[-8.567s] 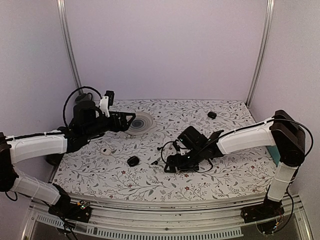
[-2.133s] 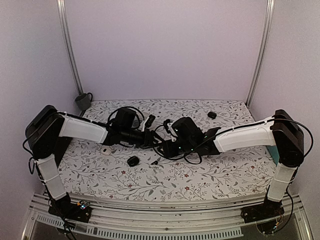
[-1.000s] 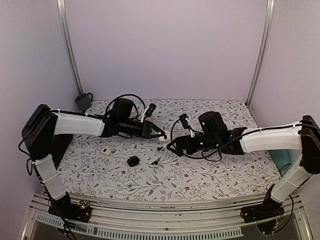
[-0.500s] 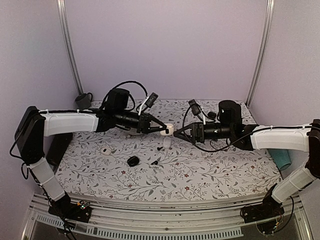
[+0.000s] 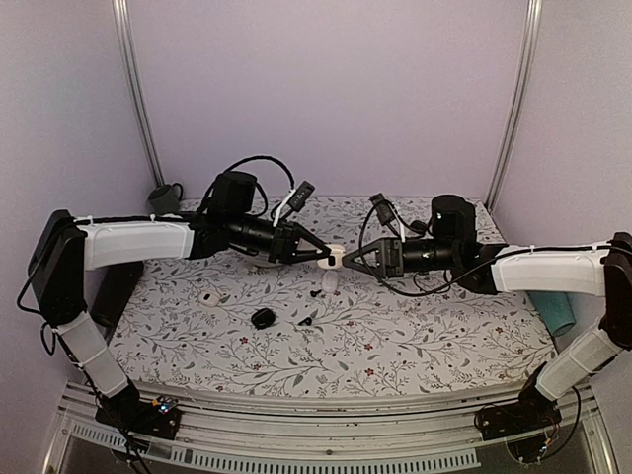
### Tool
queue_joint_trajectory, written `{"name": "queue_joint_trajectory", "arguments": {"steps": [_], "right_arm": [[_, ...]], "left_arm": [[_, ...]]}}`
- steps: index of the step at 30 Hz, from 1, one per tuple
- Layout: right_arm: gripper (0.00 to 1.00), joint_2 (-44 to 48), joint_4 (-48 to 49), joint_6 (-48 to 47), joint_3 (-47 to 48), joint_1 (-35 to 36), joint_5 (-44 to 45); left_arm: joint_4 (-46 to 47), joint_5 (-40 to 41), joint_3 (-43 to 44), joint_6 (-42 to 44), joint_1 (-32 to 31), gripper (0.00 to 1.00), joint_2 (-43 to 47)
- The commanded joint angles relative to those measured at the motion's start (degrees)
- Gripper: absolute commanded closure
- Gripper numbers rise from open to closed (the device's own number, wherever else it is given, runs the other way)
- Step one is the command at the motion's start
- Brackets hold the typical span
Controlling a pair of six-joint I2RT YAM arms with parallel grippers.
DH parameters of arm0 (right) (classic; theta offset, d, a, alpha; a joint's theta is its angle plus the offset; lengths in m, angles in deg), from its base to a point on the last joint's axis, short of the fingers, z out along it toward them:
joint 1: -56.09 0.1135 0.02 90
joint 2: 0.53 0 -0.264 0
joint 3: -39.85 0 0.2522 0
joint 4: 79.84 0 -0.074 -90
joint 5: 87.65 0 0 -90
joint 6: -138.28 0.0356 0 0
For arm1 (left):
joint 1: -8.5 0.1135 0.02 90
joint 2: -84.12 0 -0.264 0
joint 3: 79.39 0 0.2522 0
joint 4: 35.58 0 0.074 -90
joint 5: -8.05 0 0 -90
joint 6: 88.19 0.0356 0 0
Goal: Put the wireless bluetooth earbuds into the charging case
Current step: Pass from the left arm to the right
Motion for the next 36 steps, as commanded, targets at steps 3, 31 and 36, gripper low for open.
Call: {"name": "queue_joint_trajectory", "arguments": {"steps": [3, 31, 36], "right_arm": [[0.5, -1.3, 1.96, 0.14, 2.16, 0.19, 0.8], [0.92, -1.58, 6.34, 2.26, 3.09, 0.07, 1.77], [0.93, -1.65, 9.27, 3.71, 3.41, 0.03, 2.81]], "left_arm": [[0.47, -3.13, 2.22, 1.09, -2.21, 1.0, 1.29], [9.63, 0.3, -1.24, -5.31, -2.01, 0.48, 2.1], [16.02, 2.2, -4.98, -9.55, -1.34, 0.33, 3.96]]}}
